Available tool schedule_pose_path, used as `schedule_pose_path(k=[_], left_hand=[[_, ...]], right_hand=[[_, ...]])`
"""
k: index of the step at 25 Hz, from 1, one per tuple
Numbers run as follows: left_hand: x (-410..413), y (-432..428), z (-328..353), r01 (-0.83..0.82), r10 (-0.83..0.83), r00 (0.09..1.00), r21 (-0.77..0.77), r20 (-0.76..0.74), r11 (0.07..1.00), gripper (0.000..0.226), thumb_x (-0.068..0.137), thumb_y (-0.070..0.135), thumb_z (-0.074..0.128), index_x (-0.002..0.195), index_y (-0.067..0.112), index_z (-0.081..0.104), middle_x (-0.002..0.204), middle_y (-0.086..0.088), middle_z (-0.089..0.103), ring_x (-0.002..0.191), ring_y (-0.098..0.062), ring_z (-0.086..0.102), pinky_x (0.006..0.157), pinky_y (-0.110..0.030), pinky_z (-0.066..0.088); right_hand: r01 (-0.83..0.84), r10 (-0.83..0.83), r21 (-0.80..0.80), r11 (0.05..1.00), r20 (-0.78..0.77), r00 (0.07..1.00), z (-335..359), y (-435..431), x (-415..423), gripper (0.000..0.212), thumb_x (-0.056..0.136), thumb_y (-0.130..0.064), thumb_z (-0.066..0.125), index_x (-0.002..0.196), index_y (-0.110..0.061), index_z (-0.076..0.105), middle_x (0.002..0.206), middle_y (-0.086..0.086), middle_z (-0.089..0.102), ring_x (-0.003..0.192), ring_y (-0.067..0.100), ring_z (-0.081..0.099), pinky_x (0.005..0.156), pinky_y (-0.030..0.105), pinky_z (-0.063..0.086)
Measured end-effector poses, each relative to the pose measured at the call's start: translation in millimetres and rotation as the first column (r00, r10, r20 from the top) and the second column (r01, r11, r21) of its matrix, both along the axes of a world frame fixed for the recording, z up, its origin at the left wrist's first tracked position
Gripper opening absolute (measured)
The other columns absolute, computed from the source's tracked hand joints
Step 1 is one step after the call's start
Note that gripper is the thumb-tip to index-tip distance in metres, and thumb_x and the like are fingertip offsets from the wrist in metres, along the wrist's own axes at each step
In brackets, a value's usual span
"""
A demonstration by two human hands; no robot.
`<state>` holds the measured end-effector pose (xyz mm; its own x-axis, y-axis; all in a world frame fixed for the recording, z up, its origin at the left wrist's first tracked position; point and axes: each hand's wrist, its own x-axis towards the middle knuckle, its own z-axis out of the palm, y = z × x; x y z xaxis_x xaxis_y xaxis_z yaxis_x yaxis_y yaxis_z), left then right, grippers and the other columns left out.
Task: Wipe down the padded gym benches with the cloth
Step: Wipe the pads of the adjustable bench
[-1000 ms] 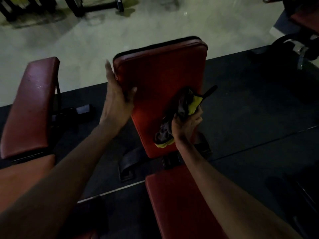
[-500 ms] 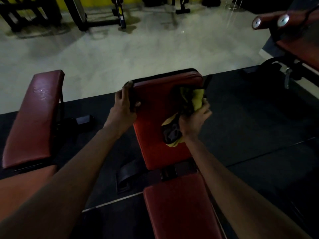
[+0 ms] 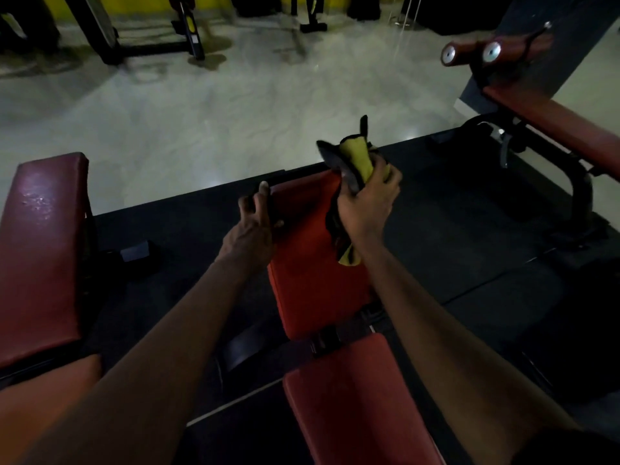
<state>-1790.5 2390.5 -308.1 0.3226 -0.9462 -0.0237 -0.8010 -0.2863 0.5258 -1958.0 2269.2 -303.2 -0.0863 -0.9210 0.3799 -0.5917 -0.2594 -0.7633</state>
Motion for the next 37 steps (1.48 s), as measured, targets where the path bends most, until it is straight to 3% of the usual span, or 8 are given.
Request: schedule_pose_path(k=[3, 6, 8, 13, 22, 27, 32, 37], left_hand=[[2, -1, -3, 0.008, -0.007, 1.0, 0.032, -0.025, 0.999, 0.082, 0.104, 0.035, 0.047, 0.157, 0.031, -0.015, 0.155, -0.022, 0.01, 0.072, -0.03, 0.052, 0.064, -0.041, 0.046], [5, -4, -10, 0.027, -0.026, 1.0, 0.061, -0.017, 0.998, 0.098, 0.097, 0.02, 0.058, 0.155, 0.032, -0.019, 0.15, -0.016, 0.012, 0.084, -0.041, 0.059, 0.069, -0.051, 0.056], [8, -6, -12, 0.039, -0.037, 0.999, 0.041, -0.039, 0.998, 0.088, 0.1, 0.034, 0.052, 0.152, 0.036, -0.019, 0.15, -0.012, 0.011, 0.095, -0.044, 0.059, 0.075, -0.054, 0.056], [8, -8, -13, -0.017, 0.02, 0.997, 0.037, -0.081, 0.999, 0.078, 0.101, 0.048, 0.046, 0.148, 0.044, -0.017, 0.152, -0.012, 0.012, 0.097, -0.045, 0.06, 0.081, -0.055, 0.055], [4, -10, -12, -0.036, 0.038, 0.997, 0.032, -0.07, 0.999, 0.081, 0.102, 0.042, 0.046, 0.156, 0.029, -0.013, 0.152, -0.015, 0.009, 0.097, -0.047, 0.061, 0.081, -0.049, 0.052], [2, -9, -16, -0.041, 0.04, 0.996, -0.012, -0.076, 0.999, 0.081, 0.103, 0.038, 0.048, 0.157, 0.027, -0.012, 0.149, -0.018, 0.015, 0.102, -0.046, 0.059, 0.079, -0.043, 0.045], [-2, -7, -10, -0.066, 0.068, 0.994, 0.021, -0.087, 0.998, 0.082, 0.103, 0.038, 0.047, 0.158, 0.025, -0.013, 0.152, -0.02, 0.012, 0.115, -0.048, 0.052, 0.086, -0.046, 0.046], [-5, -3, -11, -0.039, 0.035, 0.998, -0.074, -0.053, 0.997, 0.08, 0.102, 0.036, 0.049, 0.159, 0.018, -0.004, 0.149, -0.024, 0.019, 0.107, -0.049, 0.057, 0.079, -0.045, 0.048]], right_hand=[[0.107, -0.108, 0.073, 0.992, 0.011, 0.994, 5, 5, 10, 0.068, 0.091, -0.05, 0.065, 0.146, -0.016, 0.044, 0.149, 0.017, 0.036, 0.131, 0.038, 0.04, 0.1, 0.059, 0.044], [-0.074, 0.065, -0.042, 0.996, -0.18, 0.982, -15, 39, 15, 0.068, 0.097, -0.062, 0.046, 0.149, -0.018, 0.044, 0.159, 0.021, 0.028, 0.14, 0.041, 0.032, 0.107, 0.055, 0.036], [-0.119, 0.092, -0.104, 0.987, -0.235, 0.968, -19, 26, 4, 0.06, 0.102, -0.054, 0.042, 0.148, -0.016, 0.046, 0.157, 0.023, 0.031, 0.139, 0.042, 0.034, 0.106, 0.055, 0.039], [0.181, -0.191, 0.197, 0.964, 0.036, 0.981, 5, -34, -5, 0.06, 0.103, -0.05, 0.045, 0.153, -0.016, 0.04, 0.16, 0.017, 0.026, 0.142, 0.038, 0.031, 0.109, 0.061, 0.037], [-0.022, 0.01, -0.152, 0.988, -0.082, 0.997, -53, 27, 9, 0.055, 0.102, -0.04, 0.05, 0.15, -0.015, 0.045, 0.156, 0.022, 0.036, 0.138, 0.038, 0.04, 0.104, 0.049, 0.042], [0.192, -0.218, 0.11, 0.975, 0.341, 0.914, -36, -17, -3, 0.056, 0.103, -0.036, 0.056, 0.15, -0.008, 0.042, 0.148, 0.021, 0.039, 0.134, 0.038, 0.043, 0.107, 0.047, 0.041], [0.175, -0.216, 0.168, 0.97, 0.278, 0.936, -88, 19, -8, 0.059, 0.102, -0.035, 0.054, 0.147, 0.001, 0.043, 0.142, 0.028, 0.044, 0.131, 0.044, 0.047, 0.11, 0.047, 0.039], [0.154, -0.213, 0.191, 0.969, 0.345, 0.914, -83, 25, -1, 0.053, 0.102, -0.029, 0.057, 0.144, 0.003, 0.046, 0.14, 0.03, 0.045, 0.128, 0.043, 0.048, 0.107, 0.041, 0.035]])
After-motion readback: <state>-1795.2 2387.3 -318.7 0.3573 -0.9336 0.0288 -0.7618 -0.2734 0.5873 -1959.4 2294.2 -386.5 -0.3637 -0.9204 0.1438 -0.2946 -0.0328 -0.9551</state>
